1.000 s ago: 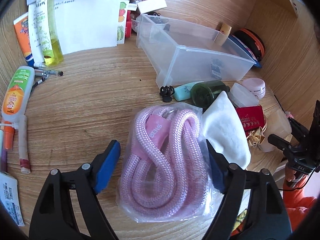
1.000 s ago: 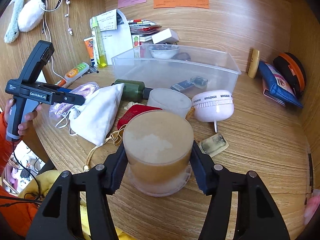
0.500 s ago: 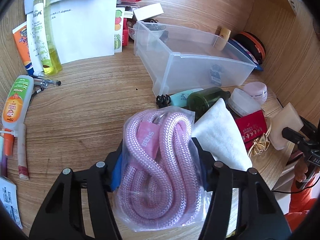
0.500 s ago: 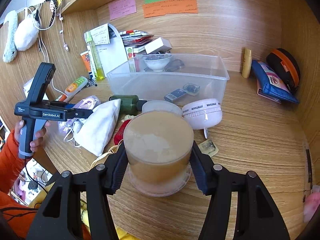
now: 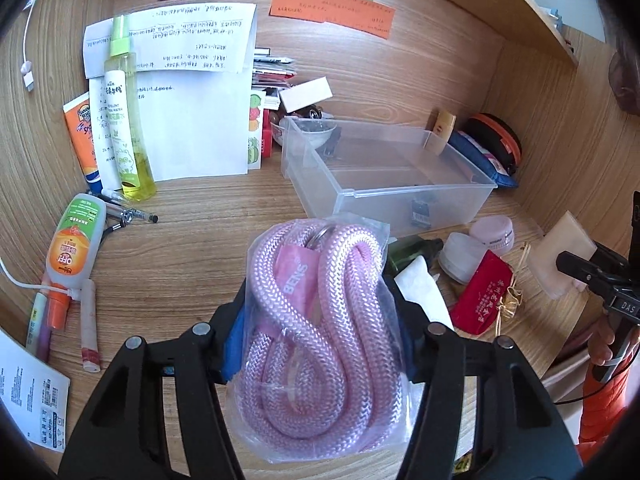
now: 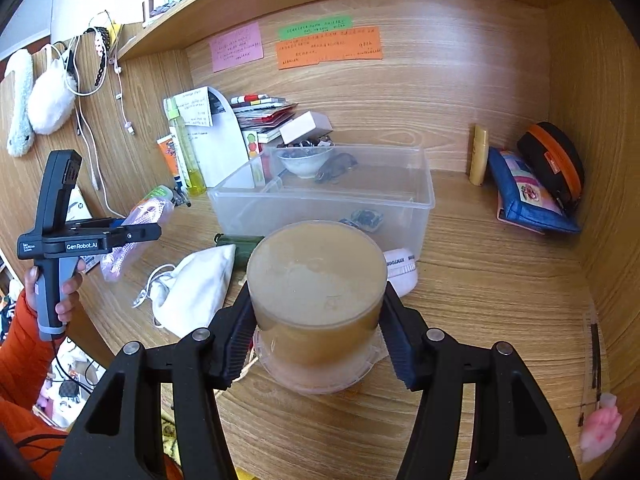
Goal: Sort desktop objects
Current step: 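Lift and carry the rope bag and beige cylinder over the clear bin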
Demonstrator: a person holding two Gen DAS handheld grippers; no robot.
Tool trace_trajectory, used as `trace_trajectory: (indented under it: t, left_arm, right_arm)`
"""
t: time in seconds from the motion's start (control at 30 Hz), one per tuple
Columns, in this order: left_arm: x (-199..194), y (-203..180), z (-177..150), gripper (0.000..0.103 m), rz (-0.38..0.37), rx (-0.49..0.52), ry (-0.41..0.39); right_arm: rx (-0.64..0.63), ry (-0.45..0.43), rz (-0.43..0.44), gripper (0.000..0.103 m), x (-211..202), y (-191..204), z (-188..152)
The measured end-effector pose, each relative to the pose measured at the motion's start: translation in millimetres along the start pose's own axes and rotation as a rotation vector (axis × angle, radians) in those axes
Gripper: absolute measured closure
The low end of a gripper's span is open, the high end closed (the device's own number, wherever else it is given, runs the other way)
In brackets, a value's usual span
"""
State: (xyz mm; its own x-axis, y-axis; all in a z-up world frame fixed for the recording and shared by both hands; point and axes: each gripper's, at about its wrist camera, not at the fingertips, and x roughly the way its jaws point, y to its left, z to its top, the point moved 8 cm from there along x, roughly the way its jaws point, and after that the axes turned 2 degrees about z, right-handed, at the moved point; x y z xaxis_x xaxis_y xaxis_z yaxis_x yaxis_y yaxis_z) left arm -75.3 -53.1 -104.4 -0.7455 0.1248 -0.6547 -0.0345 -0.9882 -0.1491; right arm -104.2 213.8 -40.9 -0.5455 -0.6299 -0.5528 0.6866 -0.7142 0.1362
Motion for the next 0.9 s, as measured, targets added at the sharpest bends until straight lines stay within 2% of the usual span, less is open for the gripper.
trace_trajectory:
  t: [0.13, 0.43, 0.57, 0.77, 0.9]
  left_arm:
    - [-5, -5, 9, 0.044, -0.021, -0.006, -0.033]
    - [-8, -17, 26, 0.044, -0.068, -0.019, -0.079]
    - [-8, -23, 26, 0.044, -0.076, -0.014, -0.08]
    - [-6, -31, 23, 0.044, -0.084, 0.002, -0.072]
    - [-6, -36, 24, 0.044, -0.089, 0.004, -0.078]
  right_arm:
    - [0.001, -0.015, -0.004, 0.048, 0, -5, 13]
    - [0.025, -0.022, 0.061, 0.048, 3, -4, 30]
    - [0.013, 0.023, 0.091, 0.048, 14, 6, 14]
    - [0.018, 0.119, 0.079, 0.048, 25, 3, -22]
    - [0.024, 0.119, 0.056, 0.048, 17, -6, -24]
